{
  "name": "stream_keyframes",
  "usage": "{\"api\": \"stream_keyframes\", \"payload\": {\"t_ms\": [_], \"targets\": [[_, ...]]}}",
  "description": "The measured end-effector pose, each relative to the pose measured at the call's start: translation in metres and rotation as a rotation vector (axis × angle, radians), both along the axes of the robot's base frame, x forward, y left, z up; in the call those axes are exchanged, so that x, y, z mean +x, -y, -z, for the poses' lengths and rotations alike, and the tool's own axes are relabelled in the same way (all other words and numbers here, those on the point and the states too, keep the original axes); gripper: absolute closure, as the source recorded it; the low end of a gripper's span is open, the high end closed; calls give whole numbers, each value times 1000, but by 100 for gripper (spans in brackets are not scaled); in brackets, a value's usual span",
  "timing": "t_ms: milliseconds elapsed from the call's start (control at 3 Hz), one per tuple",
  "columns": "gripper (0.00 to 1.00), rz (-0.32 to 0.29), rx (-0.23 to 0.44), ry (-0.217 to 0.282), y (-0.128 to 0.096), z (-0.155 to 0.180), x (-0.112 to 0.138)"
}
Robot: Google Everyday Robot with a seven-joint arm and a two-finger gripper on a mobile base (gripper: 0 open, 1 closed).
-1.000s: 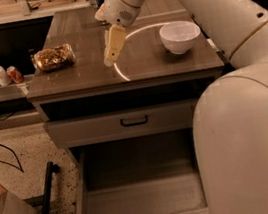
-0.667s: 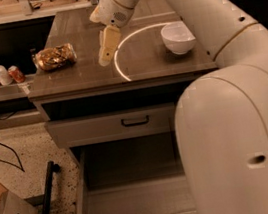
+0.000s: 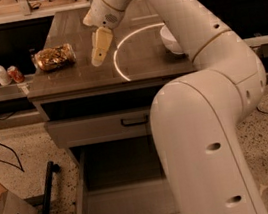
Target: Place orange can into middle drawer
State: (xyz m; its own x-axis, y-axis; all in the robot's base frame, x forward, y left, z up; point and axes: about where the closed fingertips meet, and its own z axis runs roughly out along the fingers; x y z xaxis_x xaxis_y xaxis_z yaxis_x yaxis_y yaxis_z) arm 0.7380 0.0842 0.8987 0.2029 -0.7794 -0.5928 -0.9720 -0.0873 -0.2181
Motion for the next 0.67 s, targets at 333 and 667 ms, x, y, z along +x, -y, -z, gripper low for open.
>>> {"api": "stream_keyframes", "payload": {"t_ms": [333,667], "targets": [[0,-24,1,-4,-16,1,6],[0,-61,25,-7,-53,6,13]]}}
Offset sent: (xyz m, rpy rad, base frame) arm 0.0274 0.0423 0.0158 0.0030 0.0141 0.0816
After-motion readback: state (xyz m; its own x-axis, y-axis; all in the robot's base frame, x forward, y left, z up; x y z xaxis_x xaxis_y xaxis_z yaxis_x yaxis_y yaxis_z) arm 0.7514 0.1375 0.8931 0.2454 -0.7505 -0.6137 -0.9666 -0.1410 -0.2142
